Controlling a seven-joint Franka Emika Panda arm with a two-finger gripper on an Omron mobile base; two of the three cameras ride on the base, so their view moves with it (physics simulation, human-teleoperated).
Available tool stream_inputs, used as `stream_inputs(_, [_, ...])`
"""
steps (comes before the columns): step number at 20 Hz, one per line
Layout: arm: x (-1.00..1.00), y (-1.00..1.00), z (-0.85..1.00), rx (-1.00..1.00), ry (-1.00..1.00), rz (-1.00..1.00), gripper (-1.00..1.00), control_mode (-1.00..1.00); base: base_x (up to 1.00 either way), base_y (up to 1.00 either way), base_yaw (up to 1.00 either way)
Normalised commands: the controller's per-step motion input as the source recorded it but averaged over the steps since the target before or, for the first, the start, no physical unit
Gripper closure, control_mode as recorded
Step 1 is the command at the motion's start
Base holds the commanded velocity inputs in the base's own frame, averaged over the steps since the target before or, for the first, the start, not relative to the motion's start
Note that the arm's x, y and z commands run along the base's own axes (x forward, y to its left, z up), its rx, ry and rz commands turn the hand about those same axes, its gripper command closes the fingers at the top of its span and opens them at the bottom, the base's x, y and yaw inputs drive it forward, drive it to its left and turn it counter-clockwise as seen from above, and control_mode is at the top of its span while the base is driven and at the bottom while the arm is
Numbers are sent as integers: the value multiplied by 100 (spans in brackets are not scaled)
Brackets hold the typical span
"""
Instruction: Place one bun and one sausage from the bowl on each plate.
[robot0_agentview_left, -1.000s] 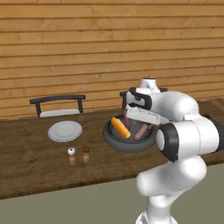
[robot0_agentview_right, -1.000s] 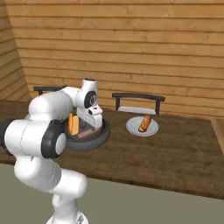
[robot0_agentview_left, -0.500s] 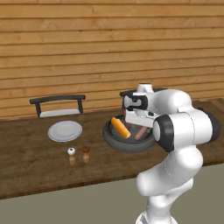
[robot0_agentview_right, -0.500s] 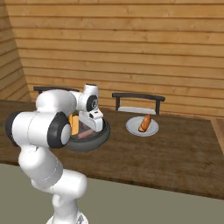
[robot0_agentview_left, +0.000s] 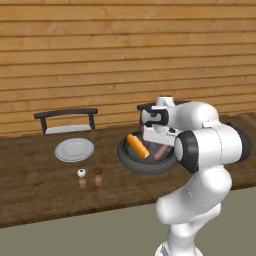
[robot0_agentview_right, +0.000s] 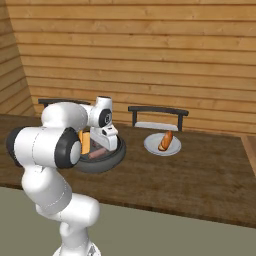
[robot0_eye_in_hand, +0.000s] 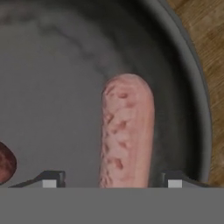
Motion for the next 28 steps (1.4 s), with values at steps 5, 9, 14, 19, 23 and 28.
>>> stream_inputs(5, [-17,0,-3,0,-9,0,100,-100,0,0,0])
stream_inputs(9, [-8,-1,12,-1,-11,0,100,-100,0,0,0])
stream_inputs(14, [0,-38,83,-11,-9,6,100,-100,0,0,0])
stream_inputs(19, [31,-64,57,-12,-2,23,100,-100,0,0,0])
stream_inputs(23, [42,-99,6,-1,5,27,100,-100,0,0,0])
stream_inputs(28, [37,-78,1,3,8,30,100,-100,0,0,0])
